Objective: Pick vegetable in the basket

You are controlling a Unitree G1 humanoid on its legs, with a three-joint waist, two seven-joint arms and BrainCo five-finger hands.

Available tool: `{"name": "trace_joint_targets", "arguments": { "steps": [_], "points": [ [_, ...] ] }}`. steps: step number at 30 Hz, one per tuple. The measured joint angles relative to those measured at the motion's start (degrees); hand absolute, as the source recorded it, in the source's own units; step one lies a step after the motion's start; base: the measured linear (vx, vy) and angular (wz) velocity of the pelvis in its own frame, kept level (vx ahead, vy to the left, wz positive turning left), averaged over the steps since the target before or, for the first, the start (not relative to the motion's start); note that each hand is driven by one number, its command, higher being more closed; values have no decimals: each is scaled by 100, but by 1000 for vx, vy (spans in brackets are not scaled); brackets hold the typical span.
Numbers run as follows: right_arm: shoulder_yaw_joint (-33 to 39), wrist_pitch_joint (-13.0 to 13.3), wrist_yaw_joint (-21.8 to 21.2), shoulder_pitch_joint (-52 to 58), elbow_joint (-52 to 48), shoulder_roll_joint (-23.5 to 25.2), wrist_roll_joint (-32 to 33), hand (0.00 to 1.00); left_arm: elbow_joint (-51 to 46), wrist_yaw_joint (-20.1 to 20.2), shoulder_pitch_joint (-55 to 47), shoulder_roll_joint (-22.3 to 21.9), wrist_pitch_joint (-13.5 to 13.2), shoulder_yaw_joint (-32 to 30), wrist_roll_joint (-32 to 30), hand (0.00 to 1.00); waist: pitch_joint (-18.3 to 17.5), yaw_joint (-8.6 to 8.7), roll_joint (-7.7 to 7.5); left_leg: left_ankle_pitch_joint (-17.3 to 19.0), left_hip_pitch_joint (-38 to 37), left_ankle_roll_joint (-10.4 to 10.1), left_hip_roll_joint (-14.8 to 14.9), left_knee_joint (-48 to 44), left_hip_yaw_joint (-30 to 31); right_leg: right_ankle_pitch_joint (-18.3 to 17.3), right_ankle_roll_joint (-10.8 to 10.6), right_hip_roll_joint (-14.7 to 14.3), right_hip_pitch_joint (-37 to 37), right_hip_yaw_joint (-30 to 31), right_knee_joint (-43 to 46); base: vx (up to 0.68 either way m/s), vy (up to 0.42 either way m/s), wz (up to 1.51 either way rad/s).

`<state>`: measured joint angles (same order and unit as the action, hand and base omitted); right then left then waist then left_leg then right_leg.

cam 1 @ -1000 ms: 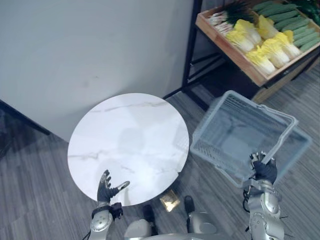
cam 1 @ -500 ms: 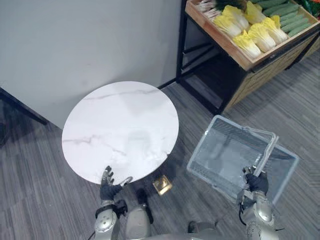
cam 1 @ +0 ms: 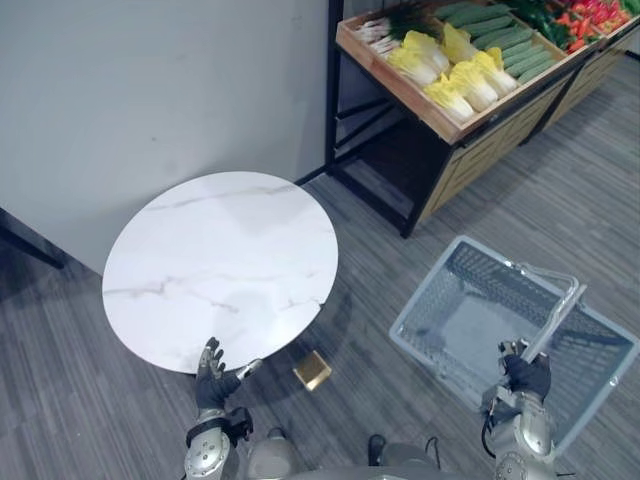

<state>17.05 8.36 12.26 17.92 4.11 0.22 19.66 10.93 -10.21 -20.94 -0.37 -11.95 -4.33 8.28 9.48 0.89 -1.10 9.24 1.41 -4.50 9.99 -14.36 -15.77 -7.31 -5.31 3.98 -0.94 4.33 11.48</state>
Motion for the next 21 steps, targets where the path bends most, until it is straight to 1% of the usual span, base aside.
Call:
{"name": "trace_joint_targets", "arguments": {
  "steps": [2,3,4,5,6,7,8,9,10,11,12,13,14,15,16,17,18,19,20,21],
  "points": [
    [-4,0,4,3,-6,63,6,100,-145,-30,74,2,0,13,-2,0,5,15,15,101,-85,5,28,-80,-250,95,-25,-69,-53,282,-59,-14,86,-82],
    [-23,-1,4,2,-61,122,13,100,-233,-68,165,5,-2,36,-5,0,9,19,30,208,-140,-17,125,-168,-480,152,-23,-156,-106,517,-76,-53,79,-138],
    [-156,0,9,-22,-149,145,18,100,-320,-159,269,9,-32,39,-6,0,8,17,35,349,-194,-38,272,-284,-863,262,-80,-296,-305,766,-52,-64,64,-154],
    [-206,4,0,-57,-152,147,18,100,-350,-183,318,15,-40,41,-7,0,5,16,44,380,-209,-44,345,-302,-1062,377,-53,-349,-403,686,-97,-76,32,-164],
    [-258,14,2,-133,-152,147,12,100,-374,-239,424,19,-59,46,-7,0,2,26,52,405,-225,-19,480,-249,-1397,430,259,-319,-535,301,-241,-84,17,-143],
    [-285,24,10,-250,-121,141,3,100,-371,-274,588,52,-82,42,-4,0,18,77,68,417,-280,-13,529,-159,-1760,467,498,13,-710,-734,-213,-67,22,-146],
    [-315,25,9,-323,-77,137,3,100,-372,-289,649,81,-91,29,-3,0,37,79,55,408,-372,-34,550,-105,-1977,482,530,214,-782,-1356,-127,-10,35,-171],
    [-408,25,-11,-444,49,108,-4,100,-371,-357,700,165,-96,10,0,0,43,93,51,378,-571,-133,596,-63,-2424,548,640,512,-829,-2434,13,53,25,-150],
    [-433,26,-15,-501,133,93,-11,100,-372,-376,717,194,-102,-8,1,0,41,126,64,384,-659,-170,618,-71,-2591,622,747,636,-825,-2883,83,112,-11,-167],
    [-477,27,-15,-545,262,48,-17,100,-372,-392,818,216,-111,-31,2,0,58,166,99,380,-787,-183,647,-64,-2738,788,766,751,-840,-3384,195,194,-132,-142],
    [-535,26,-23,-572,411,-34,-17,100,-377,-398,951,207,-128,-28,2,0,66,180,142,376,-863,-188,707,-63,-2731,757,701,629,-902,-3533,278,209,-173,-136],
    [-569,24,-54,-604,478,-81,-21,100,-382,-399,1009,194,-138,-27,1,0,75,186,167,376,-932,-188,727,-56,-2730,705,654,570,-950,-3486,302,236,-228,-131],
    [-608,22,-137,-654,625,-163,-39,100,-381,-397,1106,154,-140,0,0,0,70,252,263,376,-1040,-188,830,-105,-2706,614,670,398,-1011,-3254,365,225,-198,-112],
    [-676,9,-155,-640,704,-229,-132,100,-385,-391,1181,148,-168,28,-2,0,67,332,336,374,-1019,-188,1033,-504,-2615,476,692,261,-1017,-3107,447,240,-194,-101],
    [-702,5,-190,-622,734,-254,-166,100,-385,-388,1233,135,-185,52,-4,0,72,356,362,360,-971,-177,1186,-864,-2518,410,715,186,-998,-3019,472,255,-192,-93],
    [-760,-11,-245,-597,823,-312,-213,100,-385,-388,1361,115,-200,172,-4,0,99,362,413,162,-742,121,1534,-1817,-2142,304,754,-4,-838,-2825,451,279,-200,-105],
    [-829,-30,-246,-547,853,-330,-233,100,-391,-398,1371,109,-212,264,-5,0,120,328,449,-471,-458,785,1793,-2816,-1558,219,825,-207,-536,-2579,309,355,-217,-140],
    [-982,-29,-239,-521,858,-373,-231,100,-432,-423,1302,75,-226,280,-8,0,146,264,459,-1174,-137,801,1767,-3661,-715,177,845,-269,-183,-2240,113,329,-112,-115],
    [-1002,-28,-236,-524,858,-393,-231,100,-442,-444,1283,61,-238,285,-11,0,179,235,410,-997,-33,603,1718,-3877,-519,169,844,-282,-113,-2158,66,348,-1,-123],
    [-1009,-18,-225,-574,862,-437,-234,100,-525,-543,1298,58,-252,361,-14,0,188,121,461,-331,494,148,1391,-4523,84,138,856,-292,85,-1855,-91,443,106,-110]
  ]
}}
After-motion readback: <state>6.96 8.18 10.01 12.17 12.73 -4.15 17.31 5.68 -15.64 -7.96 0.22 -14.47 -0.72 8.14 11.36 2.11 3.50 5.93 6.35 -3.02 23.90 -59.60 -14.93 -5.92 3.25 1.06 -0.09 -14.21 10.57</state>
